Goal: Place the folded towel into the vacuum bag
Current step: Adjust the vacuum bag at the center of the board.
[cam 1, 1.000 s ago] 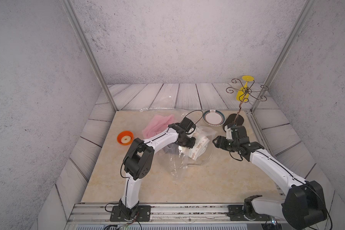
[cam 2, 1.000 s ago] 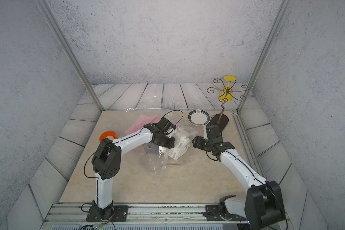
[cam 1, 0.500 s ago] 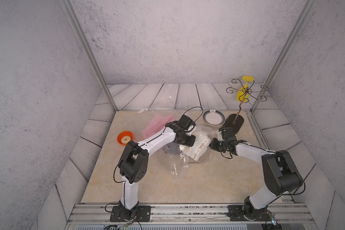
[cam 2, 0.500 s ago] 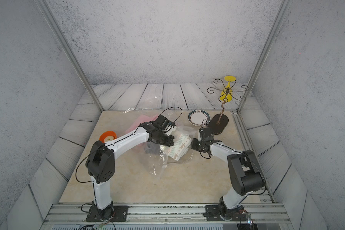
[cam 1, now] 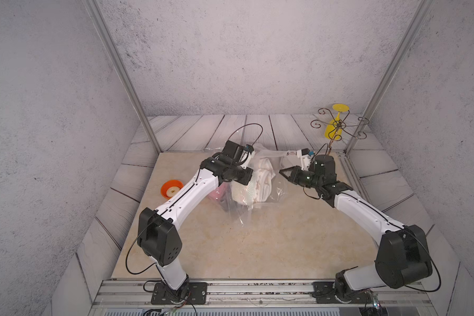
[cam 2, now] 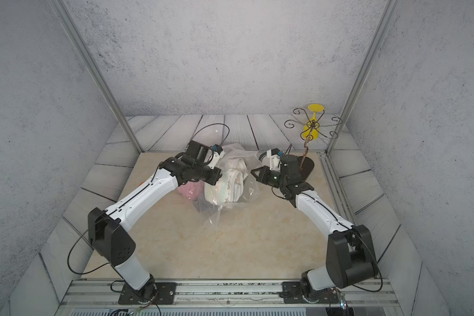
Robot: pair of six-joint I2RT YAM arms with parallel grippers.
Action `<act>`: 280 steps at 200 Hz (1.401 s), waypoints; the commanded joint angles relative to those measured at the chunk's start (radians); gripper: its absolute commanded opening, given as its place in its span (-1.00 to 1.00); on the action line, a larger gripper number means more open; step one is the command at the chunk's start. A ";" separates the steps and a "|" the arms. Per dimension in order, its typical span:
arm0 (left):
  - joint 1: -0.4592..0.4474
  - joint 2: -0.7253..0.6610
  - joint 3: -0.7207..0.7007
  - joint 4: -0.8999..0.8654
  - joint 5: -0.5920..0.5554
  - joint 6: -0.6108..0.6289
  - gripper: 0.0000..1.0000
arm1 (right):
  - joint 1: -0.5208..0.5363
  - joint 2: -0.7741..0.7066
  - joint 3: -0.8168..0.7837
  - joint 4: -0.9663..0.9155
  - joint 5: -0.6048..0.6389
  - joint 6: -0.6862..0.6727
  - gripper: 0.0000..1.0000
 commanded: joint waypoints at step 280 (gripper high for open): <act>-0.065 -0.306 -0.569 0.004 0.114 -0.177 0.95 | -0.174 -0.181 -0.254 -0.485 0.634 0.218 0.17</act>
